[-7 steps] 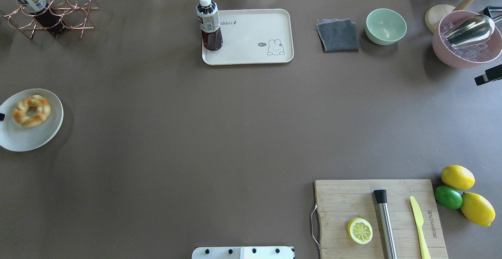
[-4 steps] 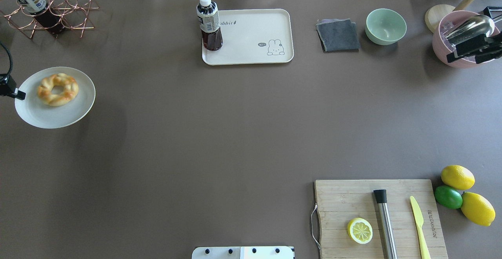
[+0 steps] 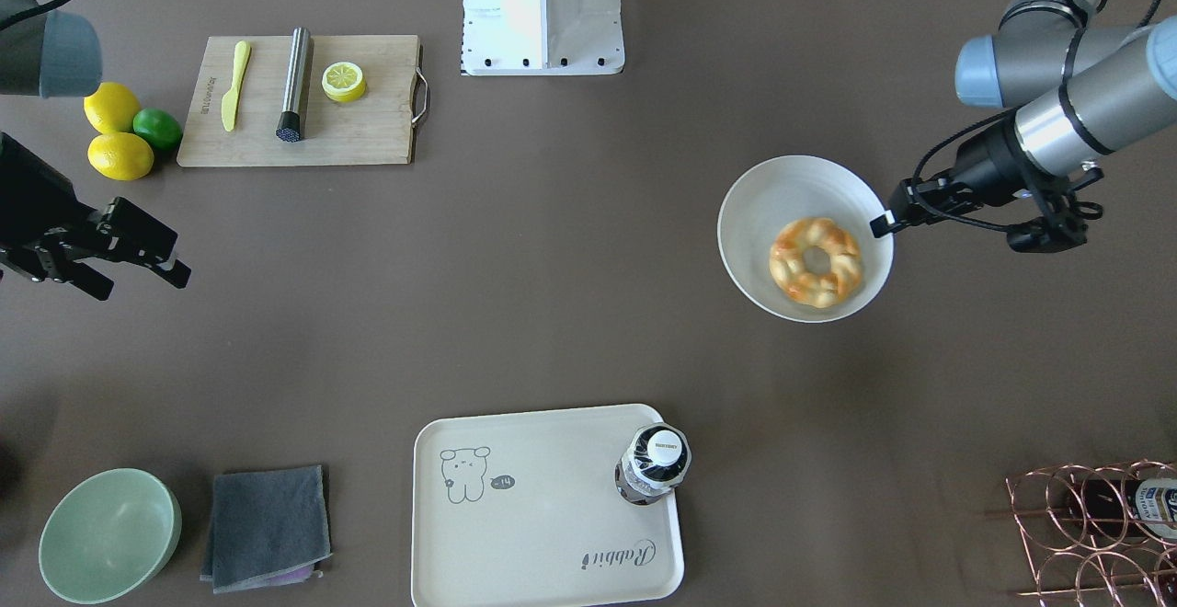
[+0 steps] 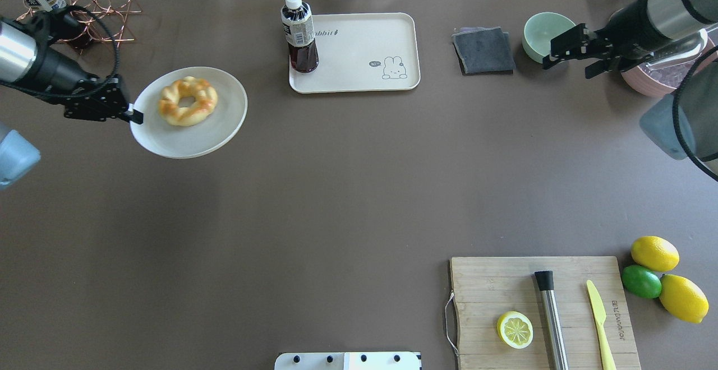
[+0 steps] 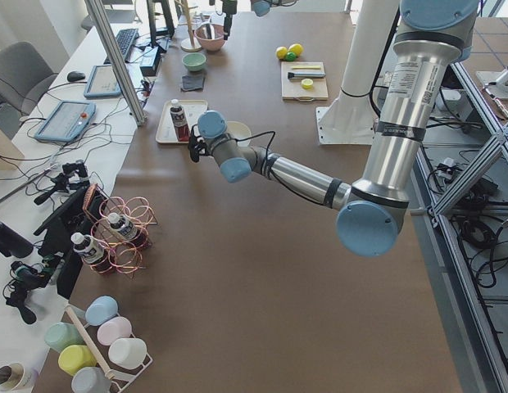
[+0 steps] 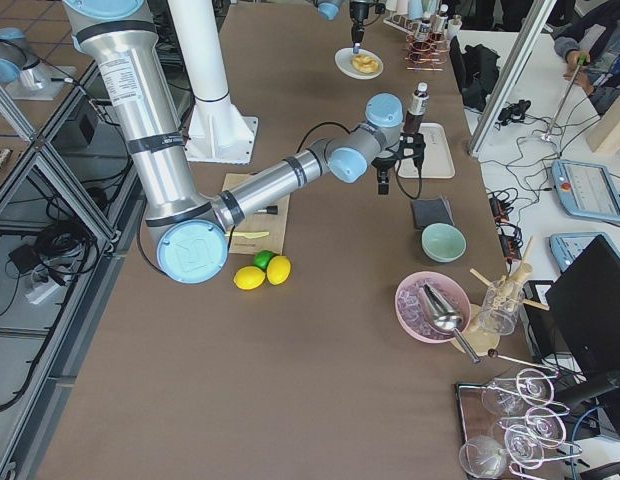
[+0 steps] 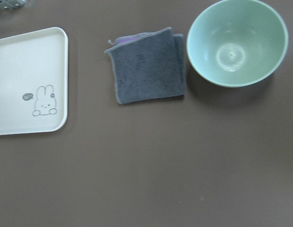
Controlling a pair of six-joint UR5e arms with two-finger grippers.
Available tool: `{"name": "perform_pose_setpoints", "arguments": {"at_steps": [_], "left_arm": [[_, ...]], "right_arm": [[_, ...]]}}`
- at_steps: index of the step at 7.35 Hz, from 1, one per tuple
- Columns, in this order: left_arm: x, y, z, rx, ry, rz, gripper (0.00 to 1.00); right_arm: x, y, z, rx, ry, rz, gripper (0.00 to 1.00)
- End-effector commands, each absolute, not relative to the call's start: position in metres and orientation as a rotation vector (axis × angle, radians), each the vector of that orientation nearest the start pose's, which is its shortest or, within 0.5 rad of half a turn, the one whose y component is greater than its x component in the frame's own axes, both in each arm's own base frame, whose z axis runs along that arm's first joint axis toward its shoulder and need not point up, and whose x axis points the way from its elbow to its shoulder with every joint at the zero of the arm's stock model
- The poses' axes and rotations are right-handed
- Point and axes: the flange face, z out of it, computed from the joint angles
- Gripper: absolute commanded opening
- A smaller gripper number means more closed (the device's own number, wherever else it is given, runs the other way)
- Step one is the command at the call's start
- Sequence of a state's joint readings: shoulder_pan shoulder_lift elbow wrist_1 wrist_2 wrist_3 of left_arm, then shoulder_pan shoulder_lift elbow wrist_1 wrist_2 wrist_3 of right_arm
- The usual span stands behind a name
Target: Place donut on tray
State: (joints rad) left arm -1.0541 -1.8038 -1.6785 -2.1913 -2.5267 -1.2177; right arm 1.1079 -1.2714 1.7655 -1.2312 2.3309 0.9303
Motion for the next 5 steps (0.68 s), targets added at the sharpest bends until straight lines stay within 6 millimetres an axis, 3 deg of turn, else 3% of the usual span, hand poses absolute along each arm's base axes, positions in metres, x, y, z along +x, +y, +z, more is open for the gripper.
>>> {"name": "perform_pose_setpoints", "arguments": {"at_steps": [1, 2, 3, 4, 5], "left_arm": [[0.371, -0.499, 0.274, -0.179, 1.267, -0.227, 0.00], [0.400, -0.498, 0.235, -0.127, 1.238, -0.276, 0.00], [0.426, -0.487, 0.210, -0.134, 1.223, -0.294, 0.00], [0.440, -0.480, 0.196, -0.139, 1.234, -0.293, 0.00], [0.440, -0.480, 0.190, -0.135, 1.242, -0.291, 0.00]], "right_arm": [[-0.282, -0.550, 0.278, 0.082, -1.117, 0.206, 1.00], [-0.307, -0.537, 0.251, 0.055, -1.142, 0.221, 1.00], [-0.342, -0.523, 0.223, 0.034, -1.152, 0.228, 0.99], [-0.370, -0.512, 0.196, 0.045, -1.147, 0.237, 0.96], [-0.388, -0.502, 0.173, 0.038, -1.141, 0.246, 0.91]]}}
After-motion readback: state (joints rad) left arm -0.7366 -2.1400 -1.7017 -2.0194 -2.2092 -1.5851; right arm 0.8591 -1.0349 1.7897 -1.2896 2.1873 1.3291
